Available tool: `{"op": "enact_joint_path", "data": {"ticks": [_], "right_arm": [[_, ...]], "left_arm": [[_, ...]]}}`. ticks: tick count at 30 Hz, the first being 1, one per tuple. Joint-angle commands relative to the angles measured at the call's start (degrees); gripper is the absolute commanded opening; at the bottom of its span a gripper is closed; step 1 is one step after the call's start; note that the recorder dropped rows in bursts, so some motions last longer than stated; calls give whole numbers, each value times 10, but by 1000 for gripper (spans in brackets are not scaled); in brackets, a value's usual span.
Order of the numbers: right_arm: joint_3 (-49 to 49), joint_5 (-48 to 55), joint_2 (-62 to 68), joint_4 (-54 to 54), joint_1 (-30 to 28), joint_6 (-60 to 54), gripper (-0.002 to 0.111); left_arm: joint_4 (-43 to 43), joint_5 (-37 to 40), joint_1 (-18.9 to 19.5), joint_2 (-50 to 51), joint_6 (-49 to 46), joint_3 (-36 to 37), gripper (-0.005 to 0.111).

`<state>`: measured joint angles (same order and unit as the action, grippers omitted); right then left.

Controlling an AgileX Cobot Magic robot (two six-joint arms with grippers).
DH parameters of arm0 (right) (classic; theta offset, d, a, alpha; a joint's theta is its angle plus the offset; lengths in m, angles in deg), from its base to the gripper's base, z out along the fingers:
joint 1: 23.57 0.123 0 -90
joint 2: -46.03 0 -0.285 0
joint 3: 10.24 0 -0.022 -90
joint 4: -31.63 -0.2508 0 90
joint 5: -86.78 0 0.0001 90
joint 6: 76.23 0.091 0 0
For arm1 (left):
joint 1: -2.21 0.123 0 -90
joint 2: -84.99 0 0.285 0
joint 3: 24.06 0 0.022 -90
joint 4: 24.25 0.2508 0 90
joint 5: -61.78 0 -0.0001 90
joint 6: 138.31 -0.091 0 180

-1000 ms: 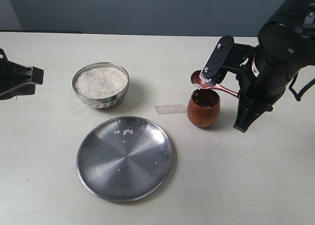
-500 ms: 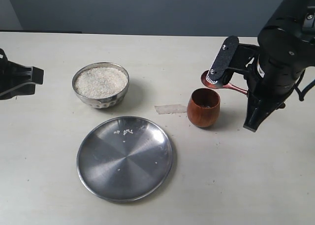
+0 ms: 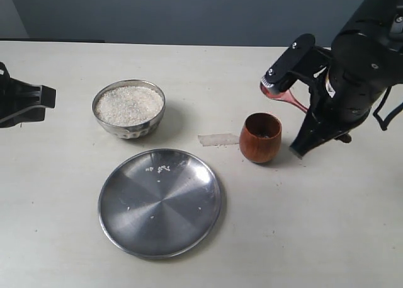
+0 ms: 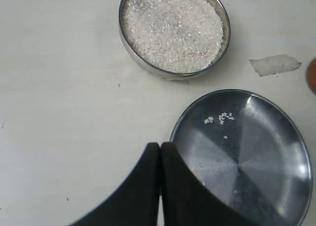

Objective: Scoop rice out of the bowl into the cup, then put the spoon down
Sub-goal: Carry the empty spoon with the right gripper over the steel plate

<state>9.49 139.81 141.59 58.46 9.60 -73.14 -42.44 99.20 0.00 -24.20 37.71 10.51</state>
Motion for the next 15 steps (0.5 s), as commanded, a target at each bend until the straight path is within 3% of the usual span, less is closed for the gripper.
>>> {"op": "enact_joint_path", "data": {"ticks": [1, 4, 10, 15], "right_arm": [[1, -59, -21, -93, 0, 32, -1], [1, -87, -28, -204, 0, 21, -1], [1, -107, -15, -435, 15, -128, -1], [1, -128, 31, -499, 45, -164, -1]], "left_arm": [[-1, -5, -2, 0, -1, -3, 0], [-1, -5, -2, 0, -1, -3, 0], [-1, -5, -2, 0, -1, -3, 0], [-1, -5, -2, 0, -1, -3, 0]]}}
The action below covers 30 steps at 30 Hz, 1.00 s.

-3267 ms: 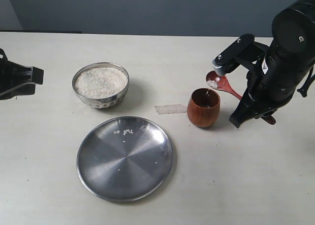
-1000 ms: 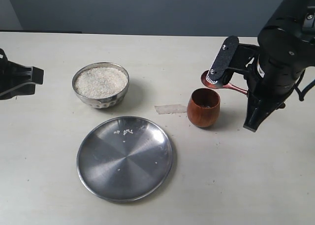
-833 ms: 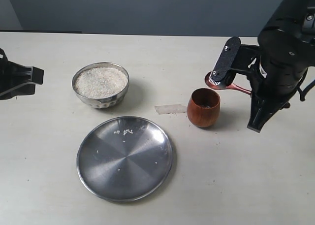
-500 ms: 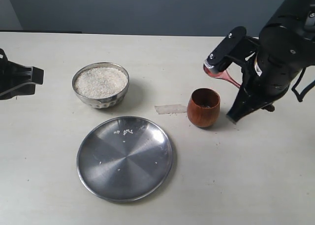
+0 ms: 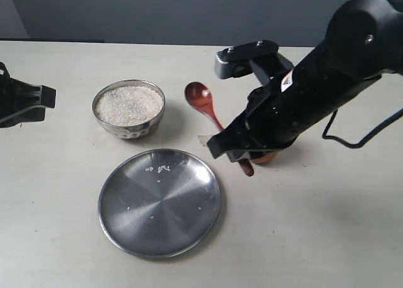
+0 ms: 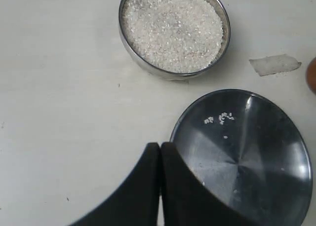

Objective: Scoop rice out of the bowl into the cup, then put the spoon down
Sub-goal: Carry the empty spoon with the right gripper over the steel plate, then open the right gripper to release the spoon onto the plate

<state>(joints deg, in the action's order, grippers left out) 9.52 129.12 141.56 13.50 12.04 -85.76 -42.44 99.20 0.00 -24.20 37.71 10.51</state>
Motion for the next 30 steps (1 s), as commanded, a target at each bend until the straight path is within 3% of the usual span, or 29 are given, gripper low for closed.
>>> {"op": "enact_joint_path", "data": {"ticks": [1, 5, 14, 16, 21, 29, 30], "right_arm": [[1, -38, 56, -62, 39, -43, -1], [1, -86, 120, -66, 84, -48, -1], [1, -103, 195, -80, 91, -57, -1], [1, -108, 195, -80, 91, -63, 6], [1, -111, 195, -80, 91, -68, 38], [1, -161, 128, -48, 91, -80, 39], [1, -169, 96, -14, 91, -64, 34]], "left_arm": [[-1, -5, -2, 0, -1, -3, 0], [-1, -5, -2, 0, -1, -3, 0], [-1, -5, -2, 0, -1, -3, 0], [-1, -5, -2, 0, -1, -3, 0], [-1, -5, -2, 0, -1, -3, 0], [-1, -5, -2, 0, -1, -3, 0], [-1, -5, -2, 0, -1, -3, 0]]}}
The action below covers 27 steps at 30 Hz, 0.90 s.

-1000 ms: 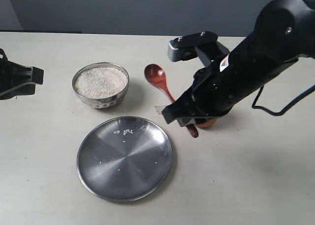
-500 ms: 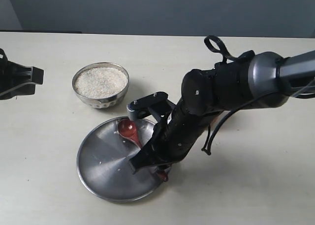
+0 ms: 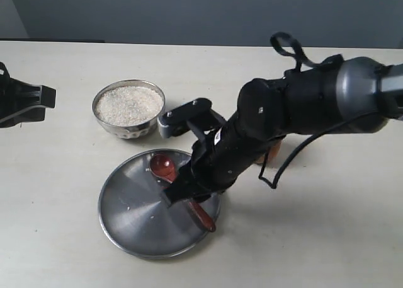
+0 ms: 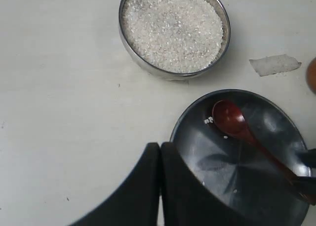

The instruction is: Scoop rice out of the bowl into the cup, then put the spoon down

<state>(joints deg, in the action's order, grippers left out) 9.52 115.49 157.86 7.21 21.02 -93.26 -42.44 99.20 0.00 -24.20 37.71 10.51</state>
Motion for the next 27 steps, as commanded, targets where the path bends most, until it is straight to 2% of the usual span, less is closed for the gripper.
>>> {"op": "enact_joint_path", "data": {"ticks": [1, 2, 4, 12, 20, 27], "right_arm": [[1, -33, -77, 69, 1, 26, 29], [1, -26, -102, 123, 1, 61, 13], [1, -14, -136, 183, 1, 99, 0], [12, 61, -272, 308, 1, 187, 0], [121, 63, -429, 426, 1, 287, 0], [222, 52, -542, 452, 1, 321, 0]], "left_arm": [[-1, -5, -2, 0, -1, -3, 0], [-1, -5, -2, 0, -1, -3, 0], [-1, -5, -2, 0, -1, -3, 0], [-1, -5, -2, 0, -1, -3, 0], [-1, -5, -2, 0, -1, -3, 0], [-1, -5, -2, 0, -1, -3, 0]]}}
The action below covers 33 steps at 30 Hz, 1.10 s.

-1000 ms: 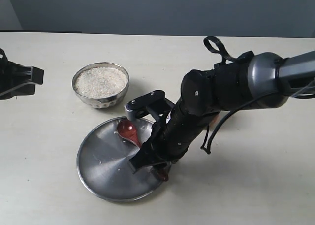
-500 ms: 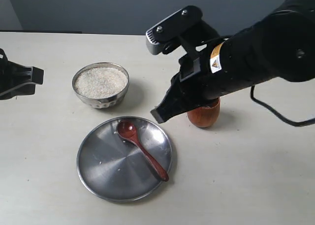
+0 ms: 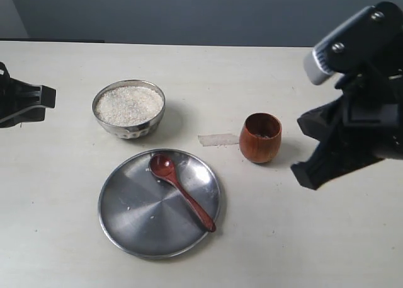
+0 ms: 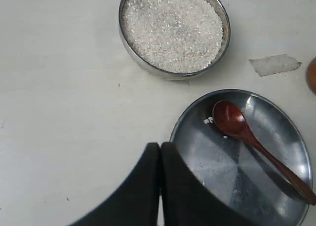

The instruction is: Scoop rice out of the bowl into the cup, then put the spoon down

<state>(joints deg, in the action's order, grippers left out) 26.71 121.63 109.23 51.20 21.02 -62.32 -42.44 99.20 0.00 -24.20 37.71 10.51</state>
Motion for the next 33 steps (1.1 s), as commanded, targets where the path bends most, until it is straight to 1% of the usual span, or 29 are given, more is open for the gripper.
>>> {"op": "enact_joint_path", "data": {"ticks": [1, 5, 8, 26, 30, 33], "right_arm": [[65, -11, -70, 11, 1, 13, 0], [99, 7, -114, -1, 1, 13, 0], [102, 34, -129, -7, 1, 13, 0], [102, 31, -132, -8, 1, 13, 0], [102, 36, -155, 0, -6, 13, 0], [102, 42, -191, -21, -12, 13, 0]], "left_arm": [[-1, -5, -2, 0, -1, -3, 0], [-1, -5, -2, 0, -1, -3, 0], [-1, -5, -2, 0, -1, -3, 0], [-1, -5, -2, 0, -1, -3, 0], [-1, -5, -2, 0, -1, -3, 0], [-1, -5, -2, 0, -1, -3, 0]]}}
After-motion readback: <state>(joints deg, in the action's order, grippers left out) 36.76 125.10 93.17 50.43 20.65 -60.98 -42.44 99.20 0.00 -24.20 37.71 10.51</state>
